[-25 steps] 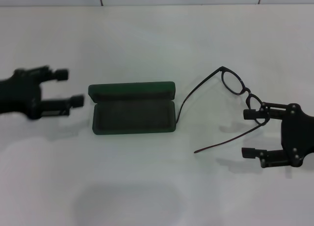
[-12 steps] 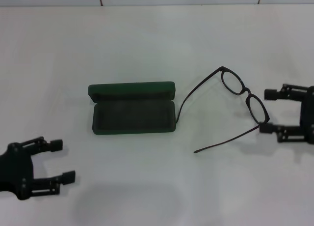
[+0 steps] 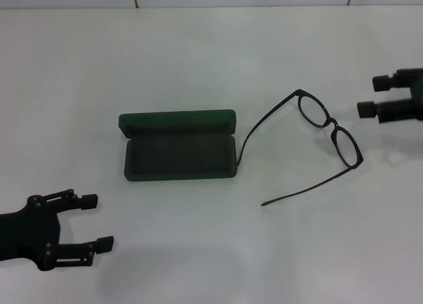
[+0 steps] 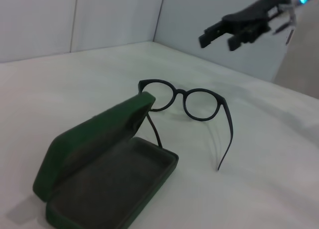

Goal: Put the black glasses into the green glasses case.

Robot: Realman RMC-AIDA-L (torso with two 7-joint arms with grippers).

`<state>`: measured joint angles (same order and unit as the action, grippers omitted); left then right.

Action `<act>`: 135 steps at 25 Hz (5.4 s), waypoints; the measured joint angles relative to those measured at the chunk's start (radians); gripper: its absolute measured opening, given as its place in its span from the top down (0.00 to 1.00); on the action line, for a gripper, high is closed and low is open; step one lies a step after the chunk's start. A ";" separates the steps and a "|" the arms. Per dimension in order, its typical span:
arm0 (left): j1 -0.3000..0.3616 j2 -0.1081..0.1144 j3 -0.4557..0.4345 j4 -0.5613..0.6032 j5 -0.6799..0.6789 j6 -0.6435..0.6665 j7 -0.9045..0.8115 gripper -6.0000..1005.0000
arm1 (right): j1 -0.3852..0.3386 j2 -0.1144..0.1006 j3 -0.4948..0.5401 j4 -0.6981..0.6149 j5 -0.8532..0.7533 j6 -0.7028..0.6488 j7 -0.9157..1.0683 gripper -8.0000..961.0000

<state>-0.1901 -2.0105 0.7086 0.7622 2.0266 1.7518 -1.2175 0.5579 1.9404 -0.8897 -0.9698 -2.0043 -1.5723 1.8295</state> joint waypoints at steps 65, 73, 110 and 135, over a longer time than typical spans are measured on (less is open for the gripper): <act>-0.072 -0.021 0.009 -0.003 0.054 -0.006 0.036 0.15 | 0.581 0.082 -0.235 0.360 -0.715 0.170 0.909 0.51; -0.072 -0.022 0.009 -0.003 0.054 -0.006 0.036 0.15 | 0.582 0.082 -0.239 0.368 -0.715 0.173 0.911 0.66; -0.072 -0.026 0.005 -0.004 0.053 0.016 0.019 0.16 | 0.495 0.064 -0.310 0.200 -0.723 0.153 0.883 0.95; -0.198 -0.073 0.009 -0.197 0.036 0.034 0.051 0.17 | 0.257 -0.001 0.059 0.170 -0.101 0.197 0.394 0.95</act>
<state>-0.3885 -2.0833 0.7175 0.5653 2.0629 1.7860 -1.1664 0.8148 1.9391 -0.8310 -0.7999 -2.1055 -1.3757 2.2230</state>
